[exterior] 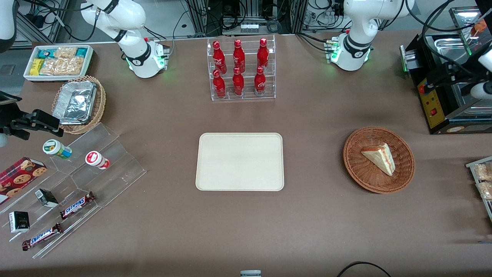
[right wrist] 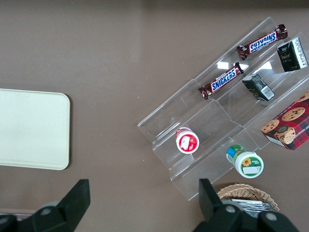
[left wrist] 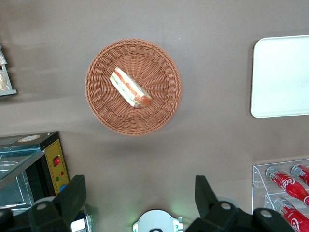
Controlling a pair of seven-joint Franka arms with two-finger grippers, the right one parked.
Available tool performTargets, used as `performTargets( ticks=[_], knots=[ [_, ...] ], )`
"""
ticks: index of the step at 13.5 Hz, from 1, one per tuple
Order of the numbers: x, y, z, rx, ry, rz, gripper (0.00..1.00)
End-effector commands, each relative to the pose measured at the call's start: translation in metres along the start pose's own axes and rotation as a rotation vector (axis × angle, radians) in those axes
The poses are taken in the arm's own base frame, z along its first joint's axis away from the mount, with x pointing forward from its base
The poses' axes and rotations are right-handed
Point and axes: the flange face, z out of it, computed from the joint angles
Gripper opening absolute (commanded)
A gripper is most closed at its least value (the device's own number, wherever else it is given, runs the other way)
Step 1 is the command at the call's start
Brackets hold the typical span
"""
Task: Place sandwich from basket to tray
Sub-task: 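Move the left gripper over the wicker basket toward the sandwich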
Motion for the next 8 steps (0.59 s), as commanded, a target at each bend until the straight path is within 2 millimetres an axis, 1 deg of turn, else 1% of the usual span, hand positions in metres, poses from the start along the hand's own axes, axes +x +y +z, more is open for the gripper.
performTargets(
  ticks=[1, 2, 3, 4, 5, 7, 8],
  knots=[
    [0.002, -0.002, -0.005, 0.007, -0.005, 0.013, 1.00],
    [0.004, 0.000, -0.001, 0.009, -0.013, 0.011, 1.00],
    [0.013, 0.000, 0.009, 0.017, -0.029, 0.008, 1.00],
    [0.023, 0.000, 0.024, 0.050, -0.058, -0.004, 1.00],
    [0.031, -0.001, 0.036, 0.079, -0.082, -0.059, 1.00],
    [0.052, -0.003, 0.062, 0.079, -0.096, -0.144, 1.00],
    [0.062, -0.005, 0.076, 0.087, -0.110, -0.216, 1.00]
  ],
)
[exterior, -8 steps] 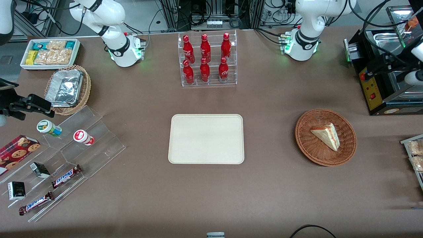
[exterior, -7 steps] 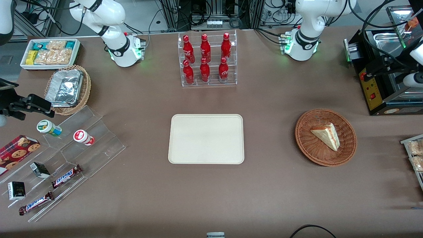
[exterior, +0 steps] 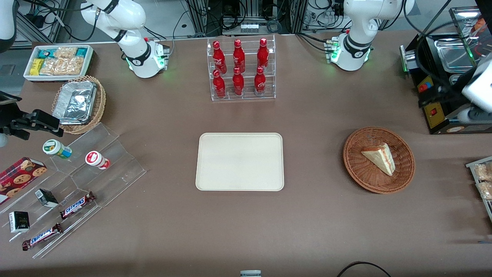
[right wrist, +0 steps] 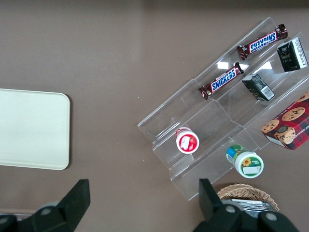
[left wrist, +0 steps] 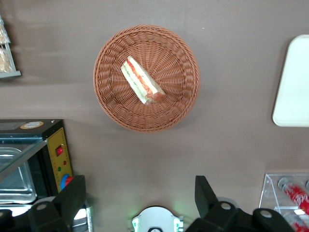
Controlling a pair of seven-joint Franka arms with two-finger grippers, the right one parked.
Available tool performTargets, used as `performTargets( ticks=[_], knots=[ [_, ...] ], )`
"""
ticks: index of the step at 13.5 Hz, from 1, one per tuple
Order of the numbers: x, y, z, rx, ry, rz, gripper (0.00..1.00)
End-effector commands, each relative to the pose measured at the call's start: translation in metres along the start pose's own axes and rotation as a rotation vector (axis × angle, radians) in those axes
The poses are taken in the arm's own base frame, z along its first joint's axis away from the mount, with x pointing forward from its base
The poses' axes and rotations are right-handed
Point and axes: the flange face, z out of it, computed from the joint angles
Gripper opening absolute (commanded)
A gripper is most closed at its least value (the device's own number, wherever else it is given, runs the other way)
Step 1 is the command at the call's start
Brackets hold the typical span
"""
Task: Place sandwich from basket to tray
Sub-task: 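Move the left gripper over the wicker basket toward the sandwich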
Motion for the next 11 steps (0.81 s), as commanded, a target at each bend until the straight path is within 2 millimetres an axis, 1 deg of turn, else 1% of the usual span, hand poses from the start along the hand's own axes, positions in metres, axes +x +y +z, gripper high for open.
performTargets(
  ticks=[1, 4, 6, 7, 8, 9, 10, 11],
  knots=[
    [0.033, 0.004, 0.031, 0.033, -0.025, -0.171, 1.00],
    [0.052, 0.000, 0.088, 0.028, -0.024, -0.382, 1.00],
    [0.060, 0.000, 0.137, 0.028, -0.006, -0.568, 1.00],
    [0.061, 0.002, 0.163, 0.027, -0.001, -0.633, 1.00],
    [0.064, 0.003, 0.183, 0.016, 0.021, -0.691, 1.00],
    [0.063, 0.003, 0.199, 0.008, 0.037, -0.740, 1.00],
    [0.059, 0.003, 0.220, 0.005, 0.041, -0.759, 1.00],
    [0.055, 0.002, 0.236, -0.004, 0.056, -0.771, 1.00]
  ],
)
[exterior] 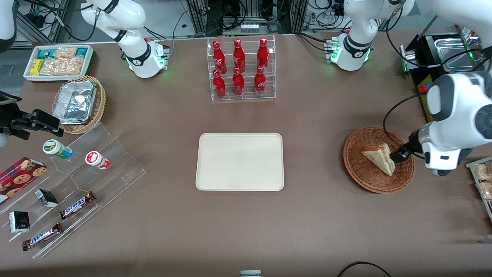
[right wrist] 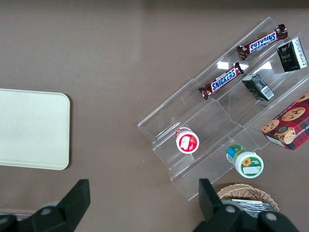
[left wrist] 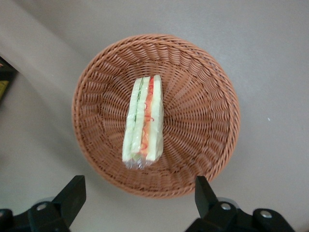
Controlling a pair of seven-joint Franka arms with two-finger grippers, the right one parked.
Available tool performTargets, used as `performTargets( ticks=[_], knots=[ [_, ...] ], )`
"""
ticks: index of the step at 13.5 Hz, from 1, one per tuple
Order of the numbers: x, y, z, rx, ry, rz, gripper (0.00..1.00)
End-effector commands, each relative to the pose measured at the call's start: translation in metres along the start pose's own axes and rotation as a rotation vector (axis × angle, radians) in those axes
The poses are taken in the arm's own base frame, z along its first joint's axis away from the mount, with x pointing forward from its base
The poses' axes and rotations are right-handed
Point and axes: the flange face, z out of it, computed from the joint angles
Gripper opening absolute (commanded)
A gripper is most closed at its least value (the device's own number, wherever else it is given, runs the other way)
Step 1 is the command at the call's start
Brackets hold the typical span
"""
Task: Place sandwich from basket to tray
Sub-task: 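Lower the open left gripper onto the wrapped sandwich and close it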
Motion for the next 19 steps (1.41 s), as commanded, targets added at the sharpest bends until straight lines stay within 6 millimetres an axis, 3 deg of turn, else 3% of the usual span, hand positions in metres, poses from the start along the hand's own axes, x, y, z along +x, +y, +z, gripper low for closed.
performTargets(
  ticks=[1, 6, 17, 18, 19],
  knots=[
    [-0.012, -0.014, 0.034, -0.036, 0.038, -0.079, 1.00],
    [-0.021, -0.021, 0.082, -0.091, 0.084, -0.170, 1.00],
    [-0.024, -0.021, 0.116, -0.076, 0.083, -0.164, 1.00],
    [-0.024, -0.021, 0.115, -0.077, 0.084, -0.166, 0.92],
    [-0.023, -0.021, 0.115, -0.078, 0.083, -0.174, 0.58]
  ],
)
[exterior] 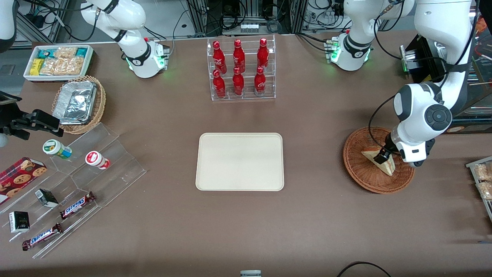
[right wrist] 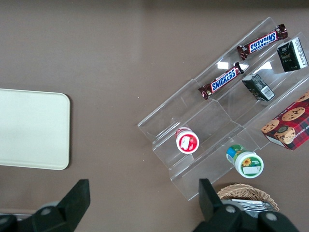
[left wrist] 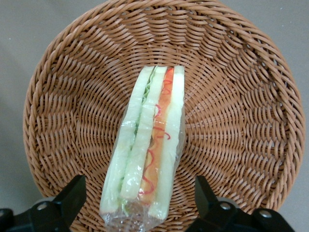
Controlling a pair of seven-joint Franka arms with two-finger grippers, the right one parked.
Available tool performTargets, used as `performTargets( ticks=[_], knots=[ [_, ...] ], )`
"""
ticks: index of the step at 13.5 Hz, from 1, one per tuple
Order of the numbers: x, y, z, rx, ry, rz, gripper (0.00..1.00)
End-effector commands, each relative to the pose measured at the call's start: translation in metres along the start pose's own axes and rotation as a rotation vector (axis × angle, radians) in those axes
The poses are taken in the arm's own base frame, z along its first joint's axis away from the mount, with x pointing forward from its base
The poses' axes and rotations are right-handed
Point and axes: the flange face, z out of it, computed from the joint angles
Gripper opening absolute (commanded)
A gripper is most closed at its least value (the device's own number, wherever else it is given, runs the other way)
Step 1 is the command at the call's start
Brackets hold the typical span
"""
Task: Place sandwich from basket to tray
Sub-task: 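Lower the open left gripper onto the wrapped sandwich and close it, then lift the sandwich out of the basket with the left gripper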
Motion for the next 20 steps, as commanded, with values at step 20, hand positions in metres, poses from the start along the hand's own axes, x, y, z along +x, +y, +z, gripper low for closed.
performTargets(
  ticks=[20],
  knots=[
    [-0.164, 0.144, -0.179, 0.084, 0.022, 0.417, 0.00]
  ],
)
